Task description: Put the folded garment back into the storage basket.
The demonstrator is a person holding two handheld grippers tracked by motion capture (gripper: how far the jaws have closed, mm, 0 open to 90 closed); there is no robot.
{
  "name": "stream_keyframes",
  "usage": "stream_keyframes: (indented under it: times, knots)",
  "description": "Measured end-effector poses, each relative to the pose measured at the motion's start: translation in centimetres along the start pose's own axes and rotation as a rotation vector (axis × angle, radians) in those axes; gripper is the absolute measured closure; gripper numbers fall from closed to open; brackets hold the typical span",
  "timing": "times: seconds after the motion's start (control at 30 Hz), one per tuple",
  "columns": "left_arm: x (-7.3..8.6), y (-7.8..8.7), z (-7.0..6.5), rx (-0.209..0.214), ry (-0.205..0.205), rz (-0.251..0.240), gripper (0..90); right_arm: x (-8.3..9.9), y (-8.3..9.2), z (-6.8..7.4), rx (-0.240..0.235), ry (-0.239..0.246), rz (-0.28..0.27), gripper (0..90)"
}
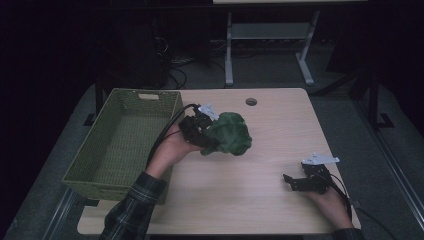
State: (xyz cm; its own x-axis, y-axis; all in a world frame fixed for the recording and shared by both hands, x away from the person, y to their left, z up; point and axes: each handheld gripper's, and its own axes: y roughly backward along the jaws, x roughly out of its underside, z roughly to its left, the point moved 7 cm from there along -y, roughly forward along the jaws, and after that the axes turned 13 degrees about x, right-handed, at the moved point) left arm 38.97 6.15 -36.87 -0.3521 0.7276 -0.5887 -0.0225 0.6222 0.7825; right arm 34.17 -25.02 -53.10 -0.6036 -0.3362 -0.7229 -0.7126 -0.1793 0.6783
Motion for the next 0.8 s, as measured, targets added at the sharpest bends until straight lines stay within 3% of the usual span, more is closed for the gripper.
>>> stream_keyframes:
  times: [0.3, 0.33, 0.5, 0.8]
  knots:
    - [1.6, 5.0, 1.2, -0.053, 0.048, -0.045, 68.1, 0.0, 0.0, 0.0, -0.001, -0.005, 0.004, 12.4]
    - [1.6, 5.0, 1.2, -0.053, 0.048, -0.045, 68.1, 0.0, 0.0, 0.0, -0.001, -0.005, 0.004, 12.4]
    - [3.3, 7.9, 1.9, -0.103, 0.089, -0.079, 68.1, 0.0, 0.0, 0.0, -0.001, -0.005, 0.004, 12.4]
    - [6.6, 11.1, 2.8, -0.167, 0.146, -0.1, 68.1, 0.0, 0.0, 0.0, 0.001, -0.003, 0.001, 12.5]
